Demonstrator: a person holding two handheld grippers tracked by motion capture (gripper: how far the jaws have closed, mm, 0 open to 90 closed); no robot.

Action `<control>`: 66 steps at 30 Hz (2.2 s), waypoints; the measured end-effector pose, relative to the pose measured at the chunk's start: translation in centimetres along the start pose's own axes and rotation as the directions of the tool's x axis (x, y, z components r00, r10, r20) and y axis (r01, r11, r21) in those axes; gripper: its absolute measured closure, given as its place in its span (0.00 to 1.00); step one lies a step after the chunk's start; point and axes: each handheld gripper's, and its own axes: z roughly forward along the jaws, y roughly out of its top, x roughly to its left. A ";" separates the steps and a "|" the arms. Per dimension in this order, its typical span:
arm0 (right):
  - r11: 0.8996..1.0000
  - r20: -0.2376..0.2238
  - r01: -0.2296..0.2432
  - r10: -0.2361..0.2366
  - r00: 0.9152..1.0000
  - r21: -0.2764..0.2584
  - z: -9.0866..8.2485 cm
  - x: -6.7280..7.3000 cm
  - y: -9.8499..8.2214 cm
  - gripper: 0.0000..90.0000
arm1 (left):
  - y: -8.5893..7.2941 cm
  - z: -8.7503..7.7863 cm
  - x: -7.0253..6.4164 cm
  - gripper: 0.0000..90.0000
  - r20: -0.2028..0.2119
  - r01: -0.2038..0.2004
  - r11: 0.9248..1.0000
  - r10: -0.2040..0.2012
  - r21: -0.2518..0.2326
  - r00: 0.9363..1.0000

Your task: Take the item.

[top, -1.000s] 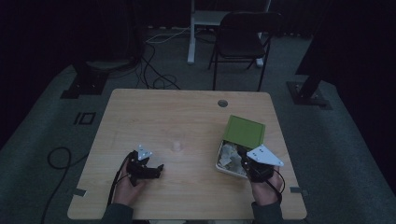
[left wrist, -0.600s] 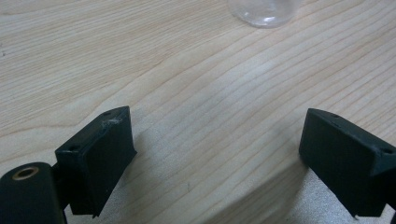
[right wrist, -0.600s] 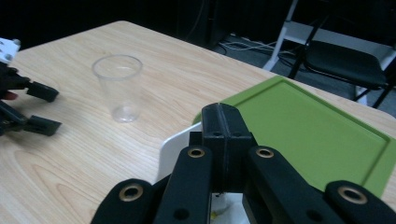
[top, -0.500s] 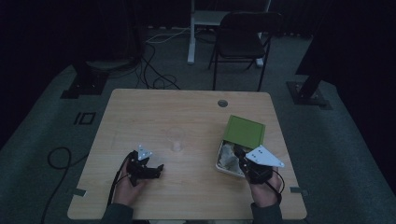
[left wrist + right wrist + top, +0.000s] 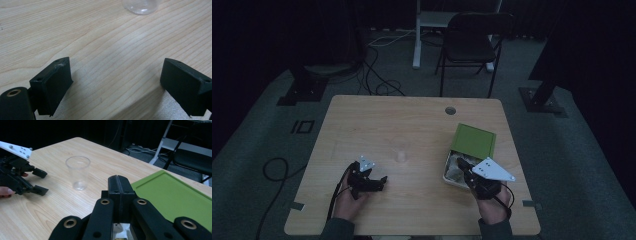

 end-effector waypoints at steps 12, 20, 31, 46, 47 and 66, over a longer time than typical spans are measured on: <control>1.000 -0.045 0.021 -0.022 0.999 -0.022 0.3 1.2 0.6 1.00 | 0.0 0.0 0.0 0.12 0.000 0.000 1.000 0.000 0.000 1.000; 0.999 -0.070 0.031 -0.033 0.997 -0.028 1.2 1.8 0.9 1.00 | 0.0 0.0 0.0 0.12 0.000 0.000 1.000 0.000 0.000 1.000; 0.999 -0.104 0.021 -0.024 0.994 -0.034 3.2 2.4 1.1 1.00 | 0.0 0.0 0.0 0.12 0.000 0.000 1.000 0.000 0.000 1.000; 0.999 -0.116 0.006 -0.012 0.993 -0.053 5.4 2.5 1.5 1.00 | 0.0 0.0 0.0 0.12 0.000 0.001 1.000 -0.001 -0.001 1.000; 0.999 -0.116 0.006 -0.012 0.993 -0.053 5.4 2.5 1.5 1.00 | 0.0 0.0 0.0 0.12 0.000 0.001 1.000 -0.001 -0.001 1.000; 0.998 -0.127 0.034 -0.041 0.991 -0.061 7.1 2.8 2.4 1.00 | 0.0 0.0 0.0 0.12 0.000 0.002 1.000 -0.002 -0.002 1.000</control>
